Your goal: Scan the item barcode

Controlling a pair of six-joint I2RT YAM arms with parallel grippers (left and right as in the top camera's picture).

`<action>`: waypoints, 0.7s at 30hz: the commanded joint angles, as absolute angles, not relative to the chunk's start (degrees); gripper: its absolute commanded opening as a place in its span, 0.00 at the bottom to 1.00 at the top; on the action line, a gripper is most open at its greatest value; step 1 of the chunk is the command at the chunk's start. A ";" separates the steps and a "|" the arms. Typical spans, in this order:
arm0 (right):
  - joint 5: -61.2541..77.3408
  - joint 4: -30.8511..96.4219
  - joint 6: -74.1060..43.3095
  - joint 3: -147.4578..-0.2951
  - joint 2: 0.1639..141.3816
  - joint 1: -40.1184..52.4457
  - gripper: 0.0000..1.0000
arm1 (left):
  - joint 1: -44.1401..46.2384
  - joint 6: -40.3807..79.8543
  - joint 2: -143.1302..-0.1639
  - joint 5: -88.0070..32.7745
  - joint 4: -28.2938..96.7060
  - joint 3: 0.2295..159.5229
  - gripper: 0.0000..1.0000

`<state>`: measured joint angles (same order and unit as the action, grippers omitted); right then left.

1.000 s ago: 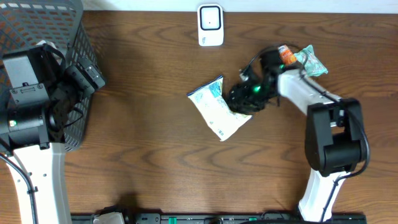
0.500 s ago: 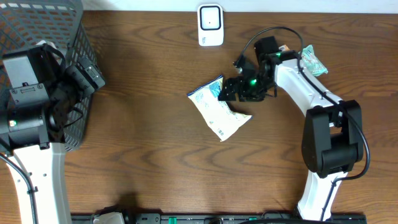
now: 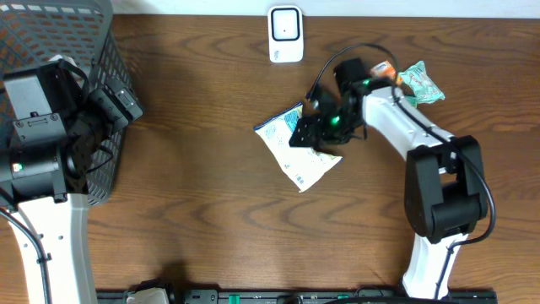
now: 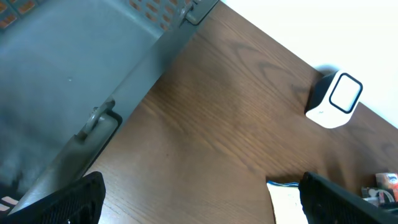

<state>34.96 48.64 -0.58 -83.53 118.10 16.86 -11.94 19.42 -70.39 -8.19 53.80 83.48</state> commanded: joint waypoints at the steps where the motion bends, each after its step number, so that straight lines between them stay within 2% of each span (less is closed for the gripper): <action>1: 33.58 46.22 -1.72 -79.88 117.78 18.63 0.81 | -12.21 18.68 -70.41 -7.64 53.98 83.55 0.98; 3: 33.58 44.97 -2.42 -78.74 117.78 18.87 0.68 | -12.21 18.68 -70.41 -7.64 53.95 83.55 0.98; 5: 34.04 44.31 -3.55 -78.72 117.78 18.85 0.49 | -12.21 18.68 -70.41 -7.64 53.95 83.55 0.98; 8: 37.45 42.72 -4.32 -78.72 117.78 18.79 0.31 | -12.21 18.68 -70.41 -7.64 53.95 83.55 0.97; 9: 40.66 41.78 -4.29 -78.74 117.78 18.72 0.17 | -12.21 18.68 -70.41 -7.64 53.95 83.55 0.98; 11: 44.21 40.64 -4.29 -78.76 117.75 18.61 0.06 | -12.21 18.68 -70.41 -7.64 53.95 83.55 0.98; 13: 49.21 38.94 -4.32 -79.11 117.75 17.98 0.01 | -12.21 18.68 -70.41 -7.64 53.95 83.55 0.97; 21: 61.14 35.27 -6.37 -82.08 115.72 13.61 0.01 | -12.21 18.68 -70.41 -7.64 53.95 83.55 0.98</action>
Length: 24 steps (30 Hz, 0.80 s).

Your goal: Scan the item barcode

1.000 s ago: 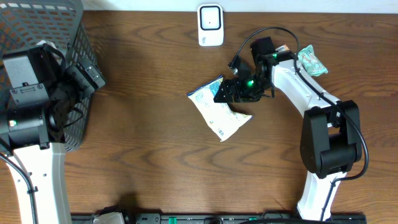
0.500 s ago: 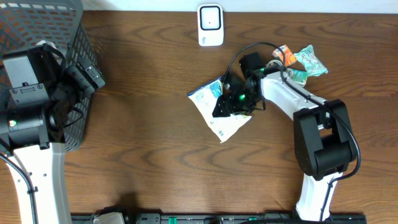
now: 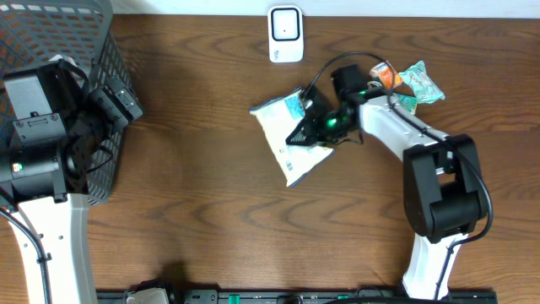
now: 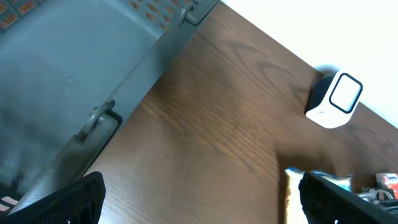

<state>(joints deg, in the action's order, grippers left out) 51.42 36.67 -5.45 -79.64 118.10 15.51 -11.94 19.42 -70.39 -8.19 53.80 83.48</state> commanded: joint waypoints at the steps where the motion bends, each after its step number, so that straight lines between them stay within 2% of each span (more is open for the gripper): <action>1: 63.05 34.00 -6.37 -82.21 114.69 12.91 0.01 | -12.21 18.68 -70.41 -7.64 53.95 83.55 0.98; 6: 68.27 28.88 -6.33 -82.24 109.19 10.92 0.01 | -12.21 18.68 -70.41 -7.64 53.95 83.55 0.98; 14: 66.76 21.28 -5.08 -82.24 96.62 10.48 0.01 | -12.21 18.68 -70.41 -7.64 53.95 83.55 0.98; 24: 66.13 19.92 -11.73 -82.15 94.35 10.59 0.01 | -12.21 18.68 -70.41 -7.64 53.95 83.55 0.98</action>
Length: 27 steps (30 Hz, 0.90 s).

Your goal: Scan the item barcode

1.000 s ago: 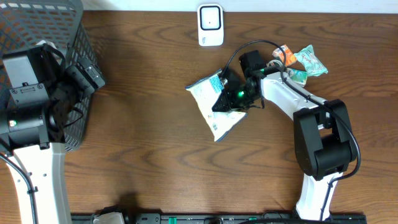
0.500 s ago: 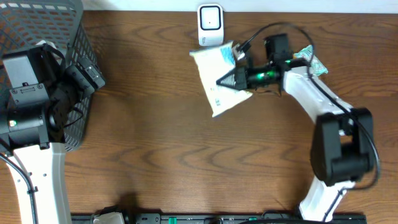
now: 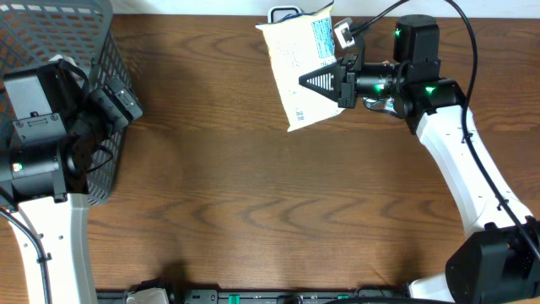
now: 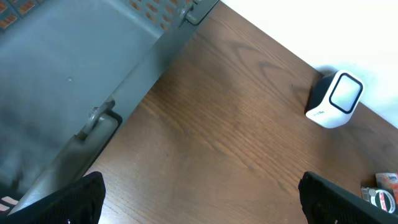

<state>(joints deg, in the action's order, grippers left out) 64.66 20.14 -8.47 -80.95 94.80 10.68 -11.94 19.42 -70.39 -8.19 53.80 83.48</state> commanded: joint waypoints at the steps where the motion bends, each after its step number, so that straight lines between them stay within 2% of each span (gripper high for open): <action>1: 66.13 19.94 -13.37 -82.15 94.35 10.59 0.01 | -12.21 18.68 -70.41 -7.64 53.95 83.55 0.98; 5: 66.17 20.71 -18.04 -82.06 94.35 10.68 0.01 | -12.21 18.68 -70.41 -7.64 53.95 83.55 0.98; 27: 63.70 21.32 -17.98 -81.95 94.41 11.35 0.01 | -12.21 18.68 -70.41 -7.64 53.98 83.55 0.98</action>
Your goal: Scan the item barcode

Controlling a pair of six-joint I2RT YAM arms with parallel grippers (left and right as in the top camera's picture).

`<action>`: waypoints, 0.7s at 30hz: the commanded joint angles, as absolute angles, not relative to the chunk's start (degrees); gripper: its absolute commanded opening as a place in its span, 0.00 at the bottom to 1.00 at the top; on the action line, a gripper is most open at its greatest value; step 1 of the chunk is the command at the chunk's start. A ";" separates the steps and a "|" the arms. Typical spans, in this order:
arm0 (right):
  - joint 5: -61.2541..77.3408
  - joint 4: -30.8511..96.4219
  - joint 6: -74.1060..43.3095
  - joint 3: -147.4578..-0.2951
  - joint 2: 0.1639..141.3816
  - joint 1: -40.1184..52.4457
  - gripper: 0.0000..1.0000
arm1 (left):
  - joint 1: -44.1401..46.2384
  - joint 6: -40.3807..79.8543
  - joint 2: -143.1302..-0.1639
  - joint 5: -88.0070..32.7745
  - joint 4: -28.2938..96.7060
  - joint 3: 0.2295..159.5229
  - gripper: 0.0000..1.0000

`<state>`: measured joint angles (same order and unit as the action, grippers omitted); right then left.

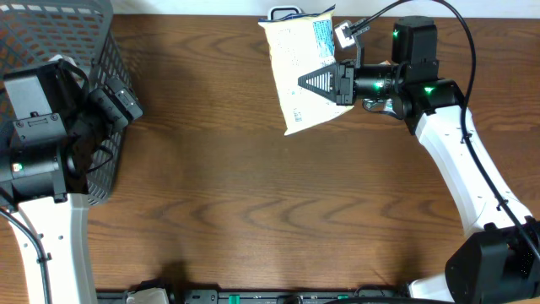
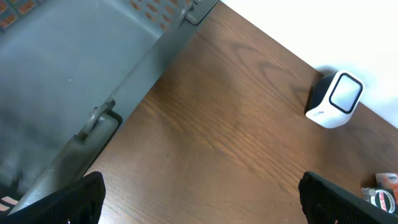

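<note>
A white snack bag (image 1: 299,72) with blue print hangs lifted off the table, and my right gripper (image 1: 331,83) is shut on its right edge. The bag covers most of the white barcode scanner (image 1: 285,12) at the table's far edge; in the left wrist view the scanner (image 2: 336,99) stands in full view. My left gripper (image 2: 200,198) is open beside the basket, with nothing between its fingers (image 2: 68,199).
A grey mesh basket (image 1: 51,34) fills the far left corner, its wall (image 2: 93,68) close to my left gripper. Small packets (image 1: 384,80) lie under the right arm, partly hidden; one shows at the left wrist view's edge (image 2: 382,186).
The bag in my right gripper has shifted very slightly and hangs a little straighter. The left arm has not moved.
My right gripper was down on the bag lying on the table right of centre. Then the bag was tipped up and nearer the scanner. Then it was held high over the scanner at the far edge, where it still hangs.
</note>
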<state>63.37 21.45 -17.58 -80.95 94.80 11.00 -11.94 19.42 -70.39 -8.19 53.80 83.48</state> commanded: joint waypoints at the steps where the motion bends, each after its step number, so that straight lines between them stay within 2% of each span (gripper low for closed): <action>1: 63.35 21.58 -17.98 -81.95 94.41 11.35 0.01 | -12.21 18.68 -70.41 -7.64 53.95 83.53 0.98; 21: 61.56 22.09 -17.50 -81.69 94.41 12.34 0.01 | -12.21 18.68 -70.41 -7.64 53.95 83.55 0.98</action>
